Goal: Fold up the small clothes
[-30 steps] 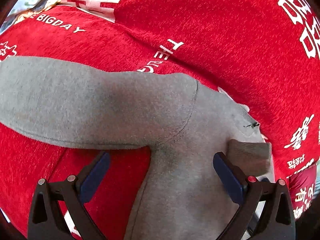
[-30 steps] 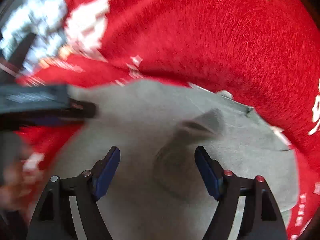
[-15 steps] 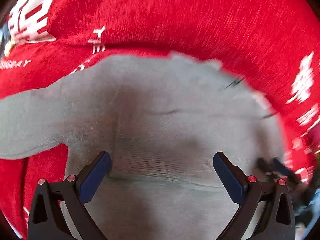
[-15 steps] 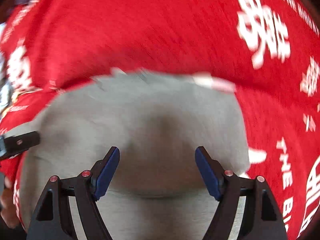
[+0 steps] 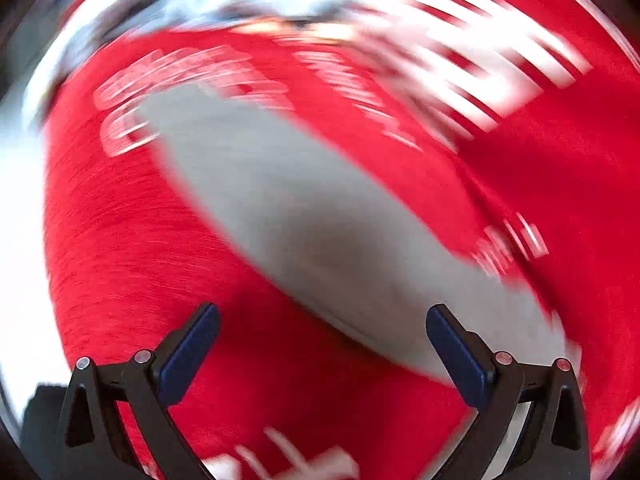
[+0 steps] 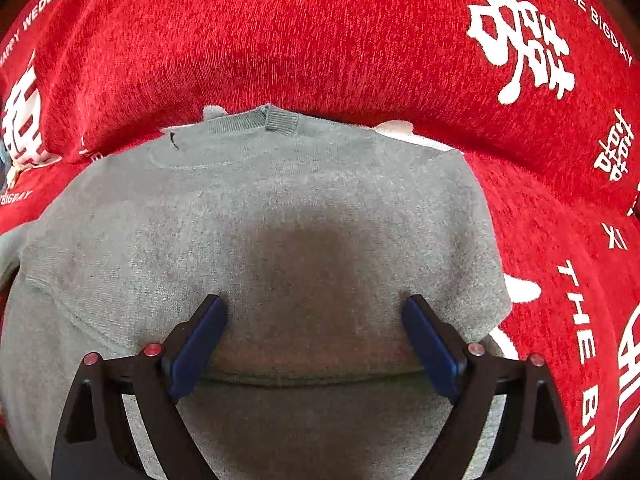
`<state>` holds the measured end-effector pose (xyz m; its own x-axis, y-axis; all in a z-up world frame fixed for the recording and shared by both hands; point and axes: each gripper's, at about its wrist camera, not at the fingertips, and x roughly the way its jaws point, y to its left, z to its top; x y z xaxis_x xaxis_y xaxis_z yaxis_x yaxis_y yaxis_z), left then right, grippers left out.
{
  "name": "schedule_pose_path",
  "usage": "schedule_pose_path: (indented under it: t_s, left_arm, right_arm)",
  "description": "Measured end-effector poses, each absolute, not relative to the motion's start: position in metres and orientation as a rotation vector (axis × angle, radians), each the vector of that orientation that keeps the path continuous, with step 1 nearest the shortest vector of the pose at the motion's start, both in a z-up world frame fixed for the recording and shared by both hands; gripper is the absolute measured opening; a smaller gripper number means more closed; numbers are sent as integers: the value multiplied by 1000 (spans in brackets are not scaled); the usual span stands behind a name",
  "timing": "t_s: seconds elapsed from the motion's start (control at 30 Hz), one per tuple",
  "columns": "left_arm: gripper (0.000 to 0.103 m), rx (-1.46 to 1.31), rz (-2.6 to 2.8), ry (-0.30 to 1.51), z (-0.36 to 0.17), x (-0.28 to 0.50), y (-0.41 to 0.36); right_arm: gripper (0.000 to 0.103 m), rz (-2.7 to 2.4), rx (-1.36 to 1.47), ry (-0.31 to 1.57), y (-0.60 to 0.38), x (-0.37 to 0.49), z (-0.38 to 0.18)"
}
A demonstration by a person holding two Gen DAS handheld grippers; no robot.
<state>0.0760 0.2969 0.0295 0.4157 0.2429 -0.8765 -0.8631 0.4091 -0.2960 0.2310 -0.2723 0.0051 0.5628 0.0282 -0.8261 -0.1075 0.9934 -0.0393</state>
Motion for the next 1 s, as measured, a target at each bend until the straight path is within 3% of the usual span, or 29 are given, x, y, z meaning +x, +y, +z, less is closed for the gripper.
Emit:
schedule_pose_path:
  t_s: [0.13, 0.43, 0.5, 0.53, 0.6, 0.73, 1.0]
  left_arm:
    - [103, -1021, 937, 811, 8, 54, 354]
    - [102, -763, 980, 947, 6, 121, 406]
    - [56, -730, 990, 927, 14, 122, 406]
    - [8, -711, 966, 924, 19, 126, 405]
    - [10, -798, 852, 912, 20, 125, 405]
    - [10, -684, 830, 844, 46, 126, 378]
    - [10, -419, 526, 795, 114, 172, 229]
  right_arm:
    - [92, 77, -92, 969, -271, 230, 4]
    - [92, 76, -98, 966, -272, 230, 4]
    - [92, 74, -101, 966, -272, 230, 4]
    - [92, 75, -102, 966, -272, 230, 4]
    - [92, 75, -102, 966, -272, 231, 4]
    - [92, 77, -100, 967, -273, 230, 4]
    - [92, 77, -96, 964, -273, 230, 4]
